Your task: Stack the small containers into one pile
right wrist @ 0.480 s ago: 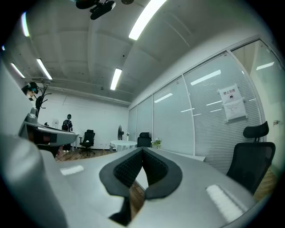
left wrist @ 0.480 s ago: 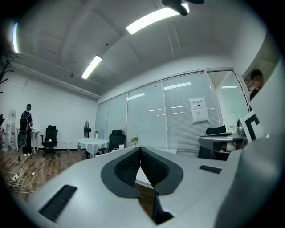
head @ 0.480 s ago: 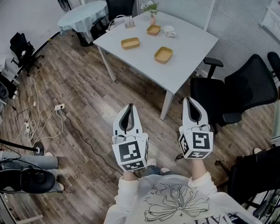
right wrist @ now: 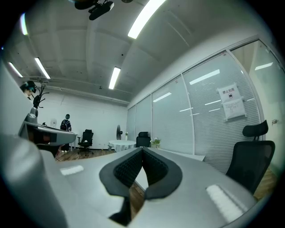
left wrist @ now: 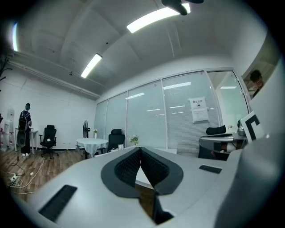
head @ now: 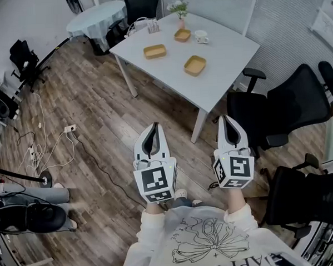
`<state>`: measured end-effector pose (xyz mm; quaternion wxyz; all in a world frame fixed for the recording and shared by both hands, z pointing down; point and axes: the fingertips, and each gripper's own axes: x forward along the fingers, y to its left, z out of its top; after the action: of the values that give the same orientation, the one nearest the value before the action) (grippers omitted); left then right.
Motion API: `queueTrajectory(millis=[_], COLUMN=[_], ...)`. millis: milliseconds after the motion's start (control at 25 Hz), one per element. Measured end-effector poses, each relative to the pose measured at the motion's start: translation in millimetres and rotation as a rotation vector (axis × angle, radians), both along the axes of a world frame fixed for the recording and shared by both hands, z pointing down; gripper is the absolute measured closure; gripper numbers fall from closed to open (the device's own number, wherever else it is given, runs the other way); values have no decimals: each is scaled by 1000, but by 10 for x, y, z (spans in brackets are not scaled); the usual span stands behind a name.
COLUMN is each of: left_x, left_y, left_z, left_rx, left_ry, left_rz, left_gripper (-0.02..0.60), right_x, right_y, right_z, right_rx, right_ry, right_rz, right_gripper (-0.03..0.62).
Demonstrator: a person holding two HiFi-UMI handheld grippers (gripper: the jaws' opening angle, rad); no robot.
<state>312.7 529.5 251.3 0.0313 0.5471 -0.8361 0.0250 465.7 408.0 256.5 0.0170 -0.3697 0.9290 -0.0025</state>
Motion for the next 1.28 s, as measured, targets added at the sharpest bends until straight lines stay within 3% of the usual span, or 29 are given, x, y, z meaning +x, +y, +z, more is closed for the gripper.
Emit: queueTrajectory(millis=[720, 1280], left_x=[-396, -1018], left_y=[-302, -1095], left_z=[111, 244], left_rx=[-20, -27], left_ry=[19, 27], left_rz=[19, -26], left_gripper=[575, 574], right_x=[-327, -1039], right_y=[-295, -1225], right_z=[75, 215], right_rx=[-23, -40], right_ry=[-8, -6], right_rz=[45, -12], right_gripper=[583, 559])
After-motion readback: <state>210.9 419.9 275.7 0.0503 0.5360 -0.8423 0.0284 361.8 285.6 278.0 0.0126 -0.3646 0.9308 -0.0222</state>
